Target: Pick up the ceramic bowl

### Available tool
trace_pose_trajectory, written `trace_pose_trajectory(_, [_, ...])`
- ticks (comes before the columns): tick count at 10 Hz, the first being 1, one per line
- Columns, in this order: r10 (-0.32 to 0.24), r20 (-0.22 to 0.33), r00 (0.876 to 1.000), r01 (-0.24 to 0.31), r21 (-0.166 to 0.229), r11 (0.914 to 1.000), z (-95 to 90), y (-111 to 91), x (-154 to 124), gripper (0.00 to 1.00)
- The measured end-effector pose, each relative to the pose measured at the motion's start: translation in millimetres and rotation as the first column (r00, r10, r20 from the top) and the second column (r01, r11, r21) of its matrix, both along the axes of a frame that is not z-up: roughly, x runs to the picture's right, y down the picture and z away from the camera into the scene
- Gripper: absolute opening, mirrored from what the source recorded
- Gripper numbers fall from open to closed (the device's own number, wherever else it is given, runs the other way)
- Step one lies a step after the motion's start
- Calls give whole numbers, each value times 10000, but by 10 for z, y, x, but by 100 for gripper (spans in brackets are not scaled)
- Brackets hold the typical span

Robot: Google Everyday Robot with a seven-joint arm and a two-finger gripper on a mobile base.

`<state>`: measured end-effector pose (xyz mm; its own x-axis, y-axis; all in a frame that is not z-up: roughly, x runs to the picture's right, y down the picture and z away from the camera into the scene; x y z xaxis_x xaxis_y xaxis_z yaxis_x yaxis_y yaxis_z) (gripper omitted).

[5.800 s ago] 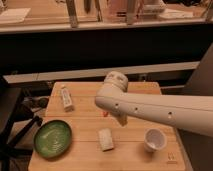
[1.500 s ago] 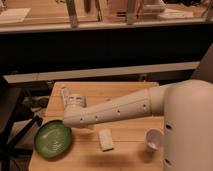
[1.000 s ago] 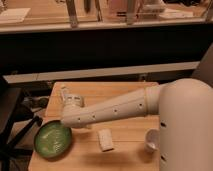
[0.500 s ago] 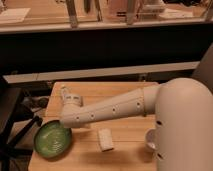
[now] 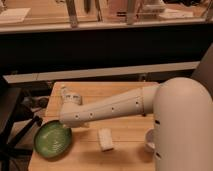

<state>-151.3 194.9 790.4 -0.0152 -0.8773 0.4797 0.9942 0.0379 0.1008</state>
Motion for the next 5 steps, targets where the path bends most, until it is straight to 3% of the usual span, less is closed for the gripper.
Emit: trace_pose_trajectory(5, [-429,363,9984,431,-60,9991,88,17,-87,80])
